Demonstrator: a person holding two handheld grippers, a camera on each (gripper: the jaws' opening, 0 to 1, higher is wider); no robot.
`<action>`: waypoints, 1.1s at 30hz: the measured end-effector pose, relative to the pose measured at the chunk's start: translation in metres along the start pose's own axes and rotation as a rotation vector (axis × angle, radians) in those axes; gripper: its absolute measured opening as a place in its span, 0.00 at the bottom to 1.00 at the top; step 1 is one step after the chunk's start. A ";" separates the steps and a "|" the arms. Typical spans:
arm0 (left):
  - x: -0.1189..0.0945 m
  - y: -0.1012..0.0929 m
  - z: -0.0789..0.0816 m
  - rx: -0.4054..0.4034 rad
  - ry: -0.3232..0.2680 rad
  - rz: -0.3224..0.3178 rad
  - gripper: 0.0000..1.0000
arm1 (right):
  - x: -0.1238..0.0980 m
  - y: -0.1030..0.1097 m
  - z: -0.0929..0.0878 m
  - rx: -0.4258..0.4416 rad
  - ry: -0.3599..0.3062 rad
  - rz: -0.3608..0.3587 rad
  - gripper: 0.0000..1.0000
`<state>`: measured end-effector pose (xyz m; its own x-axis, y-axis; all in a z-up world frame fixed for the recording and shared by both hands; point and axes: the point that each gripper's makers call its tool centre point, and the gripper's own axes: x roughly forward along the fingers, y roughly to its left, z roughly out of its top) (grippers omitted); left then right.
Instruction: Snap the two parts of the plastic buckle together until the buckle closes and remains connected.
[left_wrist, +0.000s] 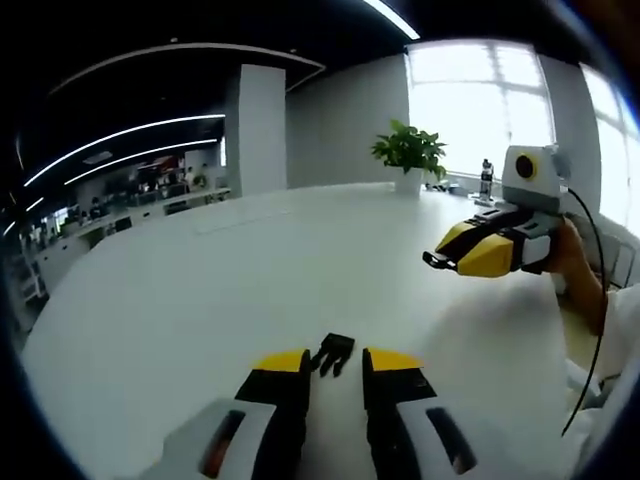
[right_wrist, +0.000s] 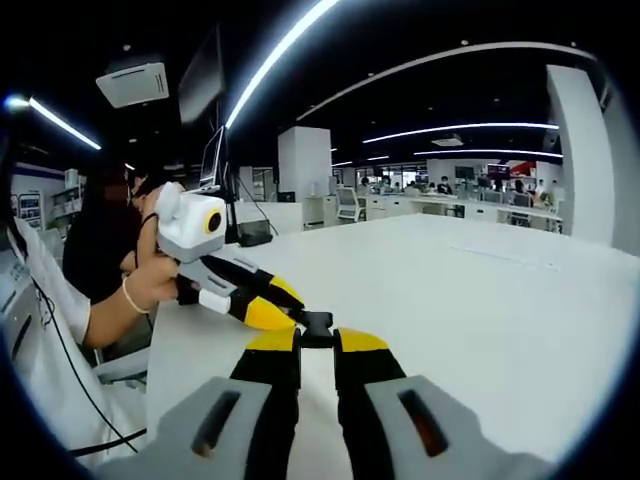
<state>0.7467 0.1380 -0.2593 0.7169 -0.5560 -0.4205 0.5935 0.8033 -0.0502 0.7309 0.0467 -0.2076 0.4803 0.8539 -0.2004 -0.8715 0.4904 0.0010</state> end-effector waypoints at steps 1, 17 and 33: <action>0.000 0.000 0.000 -0.002 0.001 -0.004 0.18 | 0.000 0.000 0.000 0.002 0.000 0.002 0.13; -0.003 0.001 -0.001 0.003 -0.005 -0.035 0.12 | -0.005 -0.002 0.002 0.019 -0.023 -0.002 0.13; -0.018 0.025 0.002 -0.012 -0.026 0.015 0.12 | -0.007 -0.004 0.000 0.038 -0.033 -0.010 0.13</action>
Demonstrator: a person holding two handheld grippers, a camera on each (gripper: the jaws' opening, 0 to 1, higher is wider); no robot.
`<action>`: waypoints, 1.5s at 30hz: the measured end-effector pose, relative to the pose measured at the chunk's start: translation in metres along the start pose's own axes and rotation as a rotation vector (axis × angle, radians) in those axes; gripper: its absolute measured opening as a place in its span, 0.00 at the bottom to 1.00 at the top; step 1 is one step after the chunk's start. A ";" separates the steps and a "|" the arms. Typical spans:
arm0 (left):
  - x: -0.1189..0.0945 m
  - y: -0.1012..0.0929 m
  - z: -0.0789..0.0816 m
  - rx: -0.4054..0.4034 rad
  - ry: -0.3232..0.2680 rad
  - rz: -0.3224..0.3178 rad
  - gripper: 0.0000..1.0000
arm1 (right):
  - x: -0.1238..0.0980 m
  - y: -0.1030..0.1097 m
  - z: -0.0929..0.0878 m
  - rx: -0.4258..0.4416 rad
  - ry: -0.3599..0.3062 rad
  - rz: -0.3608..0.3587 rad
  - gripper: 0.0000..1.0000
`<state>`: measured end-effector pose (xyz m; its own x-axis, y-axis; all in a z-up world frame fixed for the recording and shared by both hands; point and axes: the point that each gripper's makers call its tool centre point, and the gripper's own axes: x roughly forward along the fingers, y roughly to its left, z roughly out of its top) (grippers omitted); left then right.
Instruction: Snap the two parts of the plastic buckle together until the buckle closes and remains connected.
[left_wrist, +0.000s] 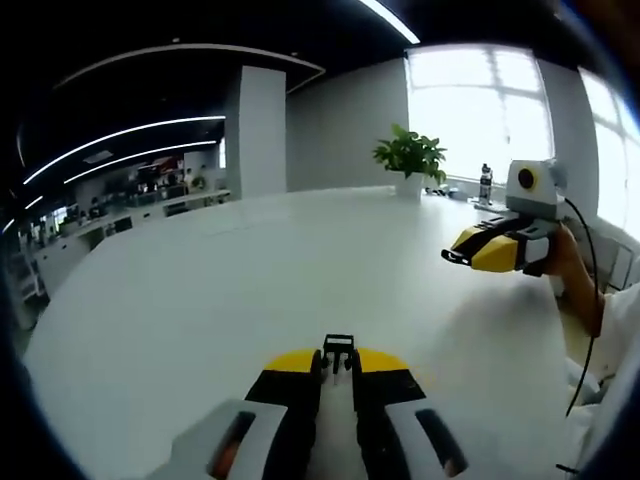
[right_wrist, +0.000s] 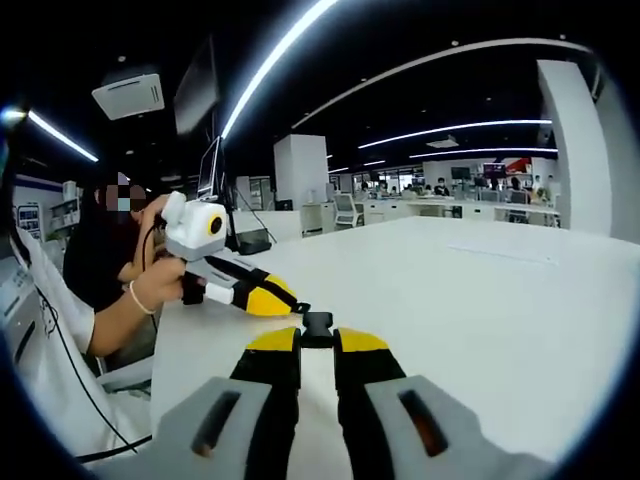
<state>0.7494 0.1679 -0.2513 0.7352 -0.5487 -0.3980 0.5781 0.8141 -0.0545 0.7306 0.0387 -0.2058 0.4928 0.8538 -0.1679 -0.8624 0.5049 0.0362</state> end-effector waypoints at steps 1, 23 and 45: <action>-0.002 0.005 0.000 -0.007 -0.003 0.016 0.12 | 0.000 0.000 0.000 0.001 -0.001 0.000 0.13; -0.043 0.080 -0.004 -0.047 -0.026 0.282 0.12 | 0.002 0.001 0.002 0.009 -0.010 -0.004 0.13; -0.047 0.086 -0.022 -0.091 0.015 0.347 0.12 | 0.005 0.007 -0.002 0.027 -0.008 0.010 0.13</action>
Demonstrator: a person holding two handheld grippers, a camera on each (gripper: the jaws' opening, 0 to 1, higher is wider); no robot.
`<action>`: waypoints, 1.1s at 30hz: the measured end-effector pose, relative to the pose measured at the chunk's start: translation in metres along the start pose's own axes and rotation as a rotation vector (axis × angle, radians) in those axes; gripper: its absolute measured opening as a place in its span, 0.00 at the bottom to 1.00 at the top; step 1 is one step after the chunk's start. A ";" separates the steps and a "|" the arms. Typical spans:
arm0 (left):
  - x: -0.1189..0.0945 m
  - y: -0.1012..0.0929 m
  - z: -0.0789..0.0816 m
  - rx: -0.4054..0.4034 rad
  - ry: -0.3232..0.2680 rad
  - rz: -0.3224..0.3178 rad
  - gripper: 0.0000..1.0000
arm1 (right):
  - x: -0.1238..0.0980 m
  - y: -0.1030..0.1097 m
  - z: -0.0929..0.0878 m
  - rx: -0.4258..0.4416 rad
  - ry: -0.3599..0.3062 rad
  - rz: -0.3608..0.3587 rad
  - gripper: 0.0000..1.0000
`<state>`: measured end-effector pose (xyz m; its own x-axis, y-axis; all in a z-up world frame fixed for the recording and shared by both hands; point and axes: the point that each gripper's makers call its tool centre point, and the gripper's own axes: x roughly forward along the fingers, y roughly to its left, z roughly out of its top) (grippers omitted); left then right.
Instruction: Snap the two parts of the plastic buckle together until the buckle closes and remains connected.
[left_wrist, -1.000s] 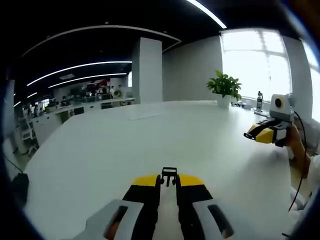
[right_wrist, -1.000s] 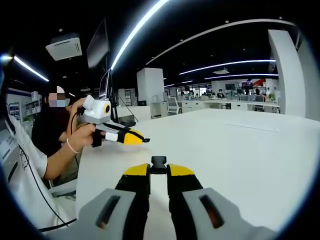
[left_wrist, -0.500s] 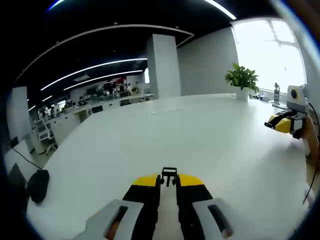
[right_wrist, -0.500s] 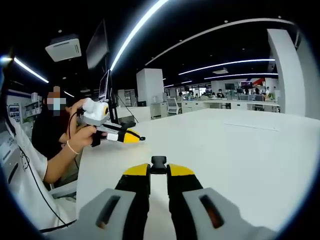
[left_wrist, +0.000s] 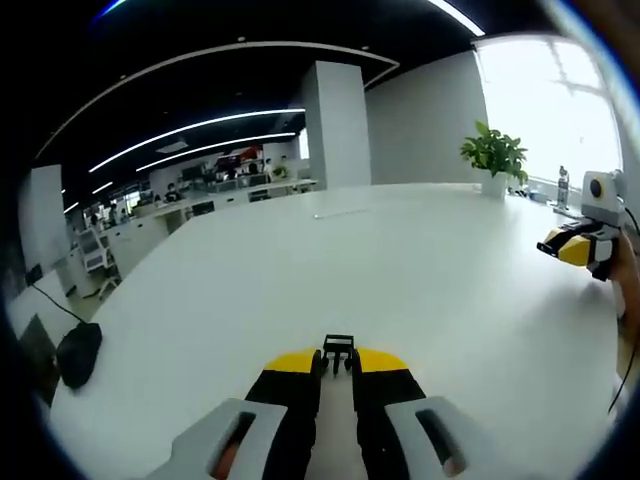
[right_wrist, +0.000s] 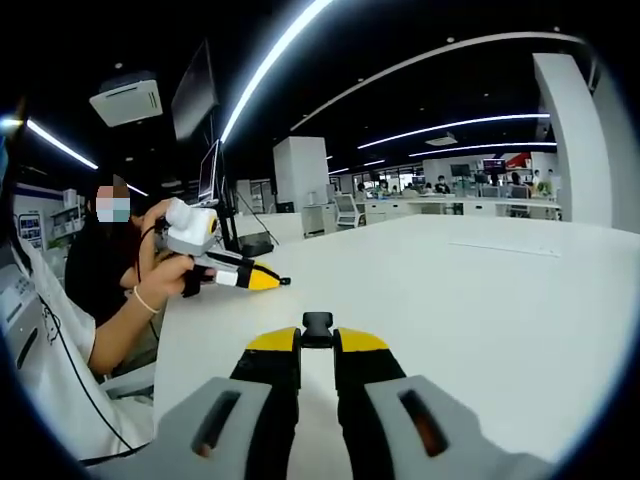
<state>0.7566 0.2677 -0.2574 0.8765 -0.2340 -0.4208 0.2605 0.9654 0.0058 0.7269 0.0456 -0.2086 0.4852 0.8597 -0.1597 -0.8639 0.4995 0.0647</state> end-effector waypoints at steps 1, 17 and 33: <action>0.000 0.001 -0.001 -0.004 -0.001 0.006 0.12 | 0.000 0.000 0.000 0.000 0.001 0.000 0.13; -0.004 0.009 0.002 -0.035 -0.032 0.051 0.12 | -0.001 -0.002 0.001 -0.003 -0.004 -0.008 0.13; -0.008 0.008 0.011 -0.022 -0.092 0.043 0.16 | -0.001 -0.001 0.001 0.006 -0.006 0.000 0.13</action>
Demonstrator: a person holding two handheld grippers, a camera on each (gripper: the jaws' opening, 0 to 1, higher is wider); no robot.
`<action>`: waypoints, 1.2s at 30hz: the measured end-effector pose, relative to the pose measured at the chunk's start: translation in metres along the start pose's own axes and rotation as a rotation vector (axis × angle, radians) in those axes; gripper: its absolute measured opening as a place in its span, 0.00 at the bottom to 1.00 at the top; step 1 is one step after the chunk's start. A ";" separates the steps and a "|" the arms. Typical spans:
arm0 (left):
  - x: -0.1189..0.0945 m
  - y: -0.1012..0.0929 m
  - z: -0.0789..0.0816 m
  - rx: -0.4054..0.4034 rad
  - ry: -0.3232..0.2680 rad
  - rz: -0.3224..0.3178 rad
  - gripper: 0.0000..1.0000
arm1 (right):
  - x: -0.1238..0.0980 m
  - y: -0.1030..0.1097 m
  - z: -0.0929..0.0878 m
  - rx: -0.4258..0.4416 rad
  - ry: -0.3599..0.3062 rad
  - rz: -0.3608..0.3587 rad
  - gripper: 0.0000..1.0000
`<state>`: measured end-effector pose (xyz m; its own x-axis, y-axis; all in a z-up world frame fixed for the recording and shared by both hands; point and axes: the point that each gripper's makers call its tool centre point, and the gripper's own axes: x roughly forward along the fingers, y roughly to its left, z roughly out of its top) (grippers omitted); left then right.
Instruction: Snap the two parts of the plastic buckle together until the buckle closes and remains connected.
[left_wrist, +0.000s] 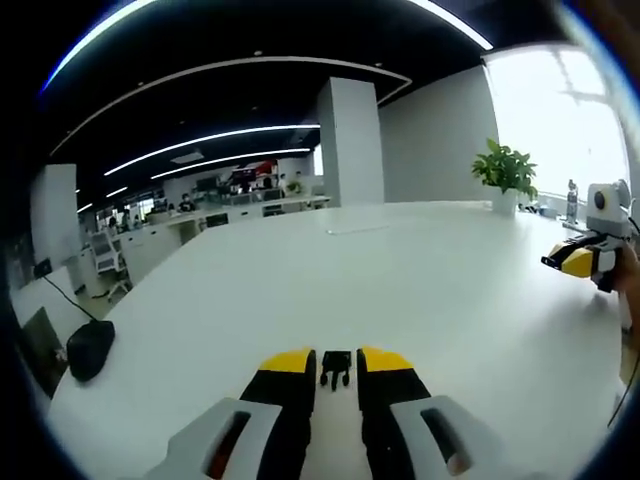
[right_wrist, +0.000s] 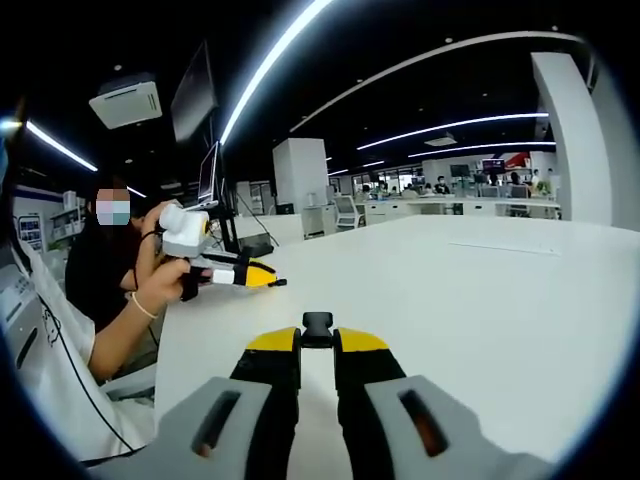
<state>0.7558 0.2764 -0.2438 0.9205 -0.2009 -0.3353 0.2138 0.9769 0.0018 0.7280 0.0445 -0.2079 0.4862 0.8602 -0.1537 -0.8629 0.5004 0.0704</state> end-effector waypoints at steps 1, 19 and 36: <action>0.000 0.000 0.000 0.000 -0.002 -0.003 0.17 | 0.000 0.000 0.000 0.000 0.000 0.000 0.13; -0.014 -0.008 0.010 0.061 -0.060 -0.201 0.22 | 0.004 -0.004 0.000 -0.012 0.015 0.001 0.13; -0.018 -0.004 0.029 0.077 -0.084 -0.375 0.29 | 0.014 0.004 0.000 -0.006 0.000 0.017 0.13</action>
<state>0.7480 0.2743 -0.2100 0.7970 -0.5510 -0.2476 0.5610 0.8271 -0.0346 0.7312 0.0584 -0.2100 0.4719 0.8685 -0.1521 -0.8717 0.4854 0.0669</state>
